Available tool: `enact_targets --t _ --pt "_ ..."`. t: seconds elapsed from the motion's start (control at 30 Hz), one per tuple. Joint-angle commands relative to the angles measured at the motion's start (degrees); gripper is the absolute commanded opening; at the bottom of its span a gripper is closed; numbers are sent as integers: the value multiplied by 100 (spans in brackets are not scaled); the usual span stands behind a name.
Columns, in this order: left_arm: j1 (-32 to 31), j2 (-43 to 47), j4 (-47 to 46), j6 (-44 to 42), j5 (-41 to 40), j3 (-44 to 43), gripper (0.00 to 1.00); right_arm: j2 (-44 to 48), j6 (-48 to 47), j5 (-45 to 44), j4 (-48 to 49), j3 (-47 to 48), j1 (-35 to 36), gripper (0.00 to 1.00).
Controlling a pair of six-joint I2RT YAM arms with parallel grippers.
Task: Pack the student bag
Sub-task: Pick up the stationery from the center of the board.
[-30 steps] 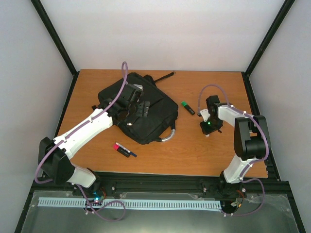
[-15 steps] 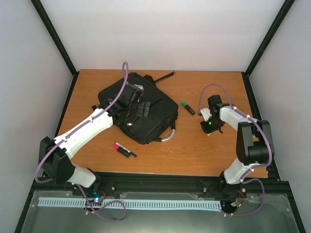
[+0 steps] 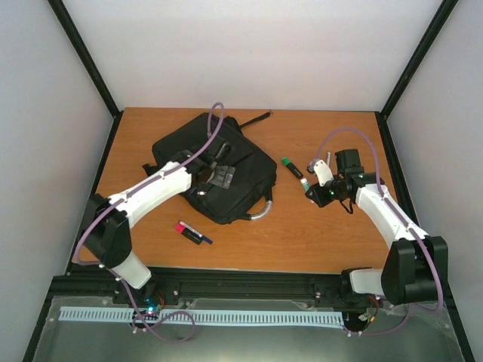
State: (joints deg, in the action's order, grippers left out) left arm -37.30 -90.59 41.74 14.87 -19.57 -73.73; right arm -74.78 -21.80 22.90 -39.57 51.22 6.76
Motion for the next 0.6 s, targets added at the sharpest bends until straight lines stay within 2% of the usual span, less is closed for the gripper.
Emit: enact_targets --t 0.0,0.4,0.5,0.57 --pt "-10 -567 267 -337 -877 -394 100 57 -49 376 193 -118 -43 6" --pt "-22 -1465 255 -356 -1552 -772 100 -113 -135 549 120 -42 -44 7" --pt "-43 -1709 174 -380 -2057 -934 95 -106 -137 564 133 -49 -43 7" --pt "-57 -1894 231 -328 -2679 -1081 86 -115 -149 598 133 -35 -44 7"
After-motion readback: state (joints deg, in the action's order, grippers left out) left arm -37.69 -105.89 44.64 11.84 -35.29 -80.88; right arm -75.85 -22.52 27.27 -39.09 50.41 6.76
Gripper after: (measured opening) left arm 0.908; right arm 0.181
